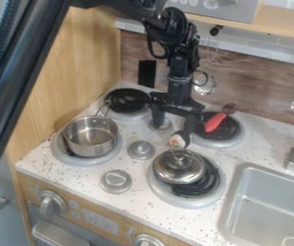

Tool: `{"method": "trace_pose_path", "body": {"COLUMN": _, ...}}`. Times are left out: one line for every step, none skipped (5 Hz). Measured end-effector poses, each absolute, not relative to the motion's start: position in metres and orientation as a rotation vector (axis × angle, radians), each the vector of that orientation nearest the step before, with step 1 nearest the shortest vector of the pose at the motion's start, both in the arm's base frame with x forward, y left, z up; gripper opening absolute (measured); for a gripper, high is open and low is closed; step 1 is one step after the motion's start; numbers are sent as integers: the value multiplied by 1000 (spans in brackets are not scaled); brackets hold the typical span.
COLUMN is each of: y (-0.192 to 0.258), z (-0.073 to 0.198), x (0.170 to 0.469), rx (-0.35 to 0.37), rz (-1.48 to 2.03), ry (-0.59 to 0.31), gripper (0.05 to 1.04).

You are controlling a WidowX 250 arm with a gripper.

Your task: Move the pot lid to the center of the stove

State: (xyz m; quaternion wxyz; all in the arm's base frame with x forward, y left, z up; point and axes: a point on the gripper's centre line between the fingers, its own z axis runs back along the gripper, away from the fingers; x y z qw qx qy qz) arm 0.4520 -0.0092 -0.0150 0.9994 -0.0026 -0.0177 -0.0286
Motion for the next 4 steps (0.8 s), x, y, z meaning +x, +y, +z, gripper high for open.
{"method": "trace_pose_path", "body": {"y": -9, "z": -38, "x": 439, "rx": -10, "rz": -53, "ry": 26, "gripper": 998}}
{"method": "trace_pose_path", "body": {"y": -13, "z": -37, "x": 410, "rx": -33, "rz": -42, "ry": 7, "gripper": 998}}
{"method": "trace_pose_path", "body": {"y": -38, "z": -36, "x": 390, "rx": -81, "rz": -69, "ry": -23, "gripper": 998}}
{"method": "trace_pose_path", "body": {"y": -65, "z": -35, "x": 386, "rx": -86, "rz": -108, "ry": -44, "gripper": 998}}
